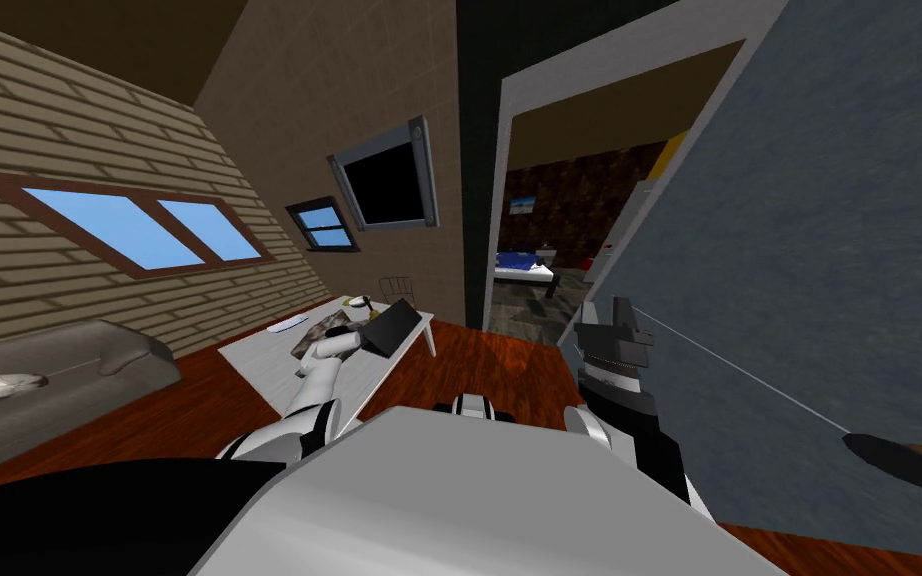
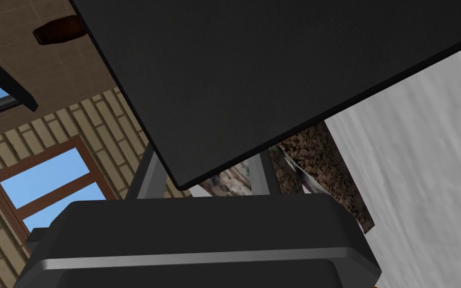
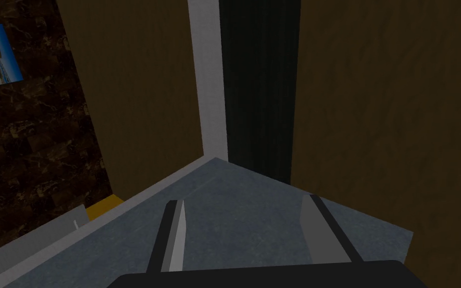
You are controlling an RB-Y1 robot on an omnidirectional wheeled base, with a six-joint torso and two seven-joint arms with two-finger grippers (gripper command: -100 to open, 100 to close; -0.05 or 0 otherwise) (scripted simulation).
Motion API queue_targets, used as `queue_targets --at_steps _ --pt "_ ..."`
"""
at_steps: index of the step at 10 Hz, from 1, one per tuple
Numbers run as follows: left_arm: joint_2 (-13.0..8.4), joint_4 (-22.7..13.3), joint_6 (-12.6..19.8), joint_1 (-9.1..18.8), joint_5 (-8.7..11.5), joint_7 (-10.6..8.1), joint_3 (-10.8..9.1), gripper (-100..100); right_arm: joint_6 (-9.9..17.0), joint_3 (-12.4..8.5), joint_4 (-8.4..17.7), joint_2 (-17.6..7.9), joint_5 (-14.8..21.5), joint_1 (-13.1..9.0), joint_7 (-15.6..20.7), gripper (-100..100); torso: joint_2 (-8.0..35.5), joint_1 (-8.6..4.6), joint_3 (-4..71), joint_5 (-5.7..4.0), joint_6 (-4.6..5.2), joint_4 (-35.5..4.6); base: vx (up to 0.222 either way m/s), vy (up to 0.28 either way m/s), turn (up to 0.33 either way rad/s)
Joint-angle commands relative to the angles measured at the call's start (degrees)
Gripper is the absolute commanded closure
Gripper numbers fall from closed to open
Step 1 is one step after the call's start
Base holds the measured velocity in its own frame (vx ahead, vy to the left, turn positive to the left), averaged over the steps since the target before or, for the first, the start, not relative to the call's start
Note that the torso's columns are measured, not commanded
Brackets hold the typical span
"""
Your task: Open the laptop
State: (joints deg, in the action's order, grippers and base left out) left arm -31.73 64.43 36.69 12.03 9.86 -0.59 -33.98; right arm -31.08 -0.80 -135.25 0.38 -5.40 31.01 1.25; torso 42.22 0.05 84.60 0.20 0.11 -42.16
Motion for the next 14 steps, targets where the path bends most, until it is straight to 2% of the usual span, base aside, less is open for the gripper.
queue_targets --at_steps 1,2,3,4,5,6,7,8,9,10,11,12,13,14 --pt "-0.54 -3.17 0.55 0.55 0.62 -0.36 -0.49 100 0.00 0.00 0.00 0.00 0.00 0.01 0.00 0 0.00 -0.06 -0.01 0.01 -0.12 0.02 -0.034 0.010 0.002" --pt "-2.13 -4.83 1.84 2.01 1.38 -1.13 -1.81 100 0.00 0.00 0.00 0.00 0.00 0.02 0.00 0 -0.07 -0.06 0.03 0.05 -0.25 0.10 -0.071 0.017 -0.210" --pt "-2.13 -6.48 1.84 2.01 1.38 -1.13 -1.81 100 0.00 0.00 0.00 0.00 0.00 0.00 0.00 0 -0.03 0.04 0.01 0.00 0.05 0.00 -0.085 0.028 -0.150" --pt "-3.72 -8.05 3.14 3.47 2.14 -1.91 -3.12 100 0.00 0.00 0.00 0.00 0.00 0.01 0.00 0 -0.01 0.03 -0.01 0.03 0.01 0.00 -0.115 0.038 -0.342" --pt "-3.72 -9.07 3.14 3.47 2.14 -1.91 -3.12 100 0.00 0.00 0.00 0.00 0.00 0.00 0.00 0 0.03 -0.01 -0.03 -0.04 0.20 -0.07 -0.110 0.038 -0.166" --pt "-3.72 -9.80 3.14 3.47 2.14 -1.91 -3.12 100 0.00 0.00 0.00 0.00 0.00 0.01 0.00 0 -0.01 -0.04 -0.01 -0.06 -0.04 -0.04 -0.040 0.015 0.021" --pt "-3.89 -9.09 2.96 3.74 2.00 -1.95 -3.09 100 0.00 -0.01 0.00 0.00 0.00 0.02 0.00 0 -0.13 -0.07 0.07 -0.03 -0.23 0.05 -0.009 0.001 0.012" --pt "-3.01 -9.96 5.65 4.32 3.53 -2.45 -3.50 100 0.00 -0.01 0.00 0.00 0.00 0.03 0.00 0 -0.15 -0.05 0.10 -0.12 -0.14 -0.01 -0.019 0.107 -0.035" --pt "-3.01 -9.96 5.65 4.32 3.53 -2.45 -3.50 100 0.00 -0.01 -0.01 -0.01 0.00 0.02 0.00 0 -0.03 0.24 0.03 -0.09 -0.07 -0.07 -0.011 0.128 -0.018" --pt "-2.10 -10.63 8.38 4.87 5.05 -2.95 -3.92 100 0.00 -0.01 0.00 -0.01 0.00 0.02 0.00 0 -0.09 0.31 0.03 -0.01 0.00 -0.06 -0.018 0.186 -0.035" --pt "-1.65 -10.96 9.74 5.14 5.82 -3.20 -4.13 100 0.00 -0.02 0.00 -0.02 0.00 0.02 0.00 0 -0.12 0.43 0.04 0.08 0.05 -0.02 -0.018 0.226 -0.046" --pt "-1.65 -10.96 9.74 5.14 5.82 -3.20 -4.13 100 0.00 -0.02 0.00 -0.02 0.00 0.02 0.00 0 -0.24 0.50 0.10 0.14 0.08 0.03 -0.017 0.144 -0.019" --pt "-0.74 -11.62 12.47 5.69 7.35 -3.70 -4.55 100 0.00 -0.02 0.00 -0.01 0.00 0.02 0.00 0 -0.32 0.21 0.16 0.07 0.04 0.06 -0.007 0.157 -0.027" --pt "-0.74 -11.62 12.47 5.69 7.35 -3.70 -4.55 100 0.00 -0.02 0.00 -0.01 0.00 0.03 0.00 0 -0.30 0.12 0.15 0.07 0.08 0.08 -0.014 0.128 -0.014"
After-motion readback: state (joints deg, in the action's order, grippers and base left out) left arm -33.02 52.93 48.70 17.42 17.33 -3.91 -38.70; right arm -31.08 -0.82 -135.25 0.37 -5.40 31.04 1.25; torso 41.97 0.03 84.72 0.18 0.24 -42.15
